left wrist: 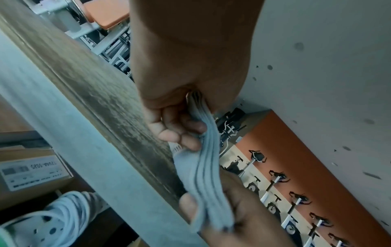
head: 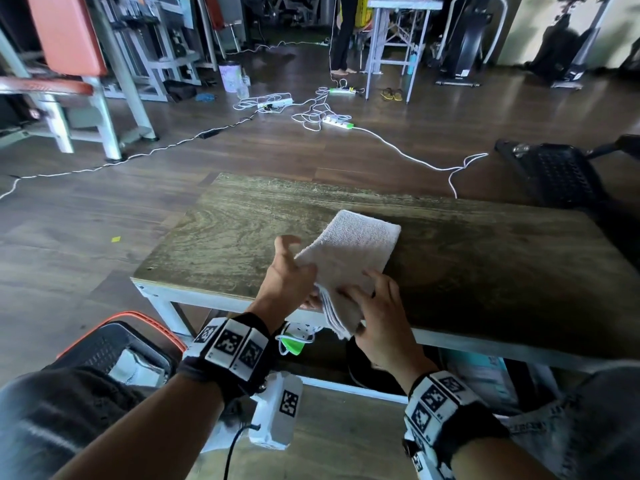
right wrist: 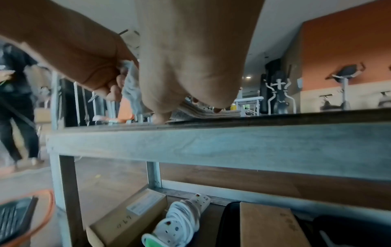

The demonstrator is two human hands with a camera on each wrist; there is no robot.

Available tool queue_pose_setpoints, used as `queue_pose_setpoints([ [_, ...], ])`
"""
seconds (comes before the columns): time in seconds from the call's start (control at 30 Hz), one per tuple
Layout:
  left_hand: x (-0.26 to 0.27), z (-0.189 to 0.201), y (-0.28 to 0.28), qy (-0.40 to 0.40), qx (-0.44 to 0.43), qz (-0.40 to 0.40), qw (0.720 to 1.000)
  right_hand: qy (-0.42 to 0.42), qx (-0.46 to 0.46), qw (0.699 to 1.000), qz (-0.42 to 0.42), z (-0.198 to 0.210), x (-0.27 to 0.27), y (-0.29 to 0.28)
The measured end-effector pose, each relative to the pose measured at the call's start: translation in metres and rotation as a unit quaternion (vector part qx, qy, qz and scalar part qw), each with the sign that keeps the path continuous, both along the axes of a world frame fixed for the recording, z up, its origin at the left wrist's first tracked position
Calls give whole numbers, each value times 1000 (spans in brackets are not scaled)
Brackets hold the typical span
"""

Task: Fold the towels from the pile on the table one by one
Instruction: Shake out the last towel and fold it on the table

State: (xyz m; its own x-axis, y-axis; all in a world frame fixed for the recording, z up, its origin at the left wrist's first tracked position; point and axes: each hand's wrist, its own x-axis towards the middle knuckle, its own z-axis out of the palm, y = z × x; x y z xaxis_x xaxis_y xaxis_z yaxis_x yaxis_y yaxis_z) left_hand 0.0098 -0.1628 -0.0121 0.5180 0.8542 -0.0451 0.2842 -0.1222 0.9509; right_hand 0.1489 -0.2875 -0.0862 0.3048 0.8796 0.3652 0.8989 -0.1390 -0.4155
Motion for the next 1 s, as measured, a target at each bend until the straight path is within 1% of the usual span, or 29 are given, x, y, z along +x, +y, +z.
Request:
queue_pose_setpoints([
  [0.07,-3,7,2,-22,-5,-6,1000,61,58,996,18,2,0,4],
  [0.1,-6,6,7,-32,-24,-7,999,113,81,990,20,6,1,4],
  [0.17,-11,1,15,-63,-72,-2,995,235,87,968,7,22,-2,0],
  [0.2,-14,-4,20,-76,-76,7,994,280,86,956,4,29,-3,-2],
  [0.23,-16,-8,23,-67,-53,6,996,311,91,946,7,33,-1,-5],
  [0.27,-18,-12,25,-52,-18,-13,998,331,97,939,9,38,0,-8],
  [0.33,-19,-19,24,7,74,-84,994,349,104,931,3,43,4,-9],
  [0.37,-17,-20,23,36,86,-114,989,358,106,928,-6,42,8,-8],
  [0.4,-15,-23,24,53,92,-127,986,365,106,925,-14,42,10,-7],
  [0.43,-12,-23,24,59,88,-122,987,371,105,922,-23,43,12,-6],
  [0.5,-7,-18,23,30,69,-106,992,394,100,913,-40,49,16,-5],
  [0.57,-1,-14,22,-15,47,-92,995,431,101,895,-55,55,21,-2],
  [0.63,7,-10,21,-12,78,-78,994,428,101,895,-76,55,29,7],
  [0.7,16,-16,27,51,144,-52,987,413,68,903,-104,49,39,18],
  [0.73,20,-20,32,90,164,-35,982,410,41,903,-125,46,43,23],
  [0.8,27,-29,39,160,156,-11,975,400,-13,903,-160,38,54,31],
  [0.87,31,-36,42,212,151,-2,965,378,-43,908,-174,28,63,37],
  [0.93,34,-41,45,224,157,4,962,331,-45,926,-177,20,70,40],
  [1.0,36,-45,48,225,170,4,959,265,-31,948,-175,14,74,40],
])
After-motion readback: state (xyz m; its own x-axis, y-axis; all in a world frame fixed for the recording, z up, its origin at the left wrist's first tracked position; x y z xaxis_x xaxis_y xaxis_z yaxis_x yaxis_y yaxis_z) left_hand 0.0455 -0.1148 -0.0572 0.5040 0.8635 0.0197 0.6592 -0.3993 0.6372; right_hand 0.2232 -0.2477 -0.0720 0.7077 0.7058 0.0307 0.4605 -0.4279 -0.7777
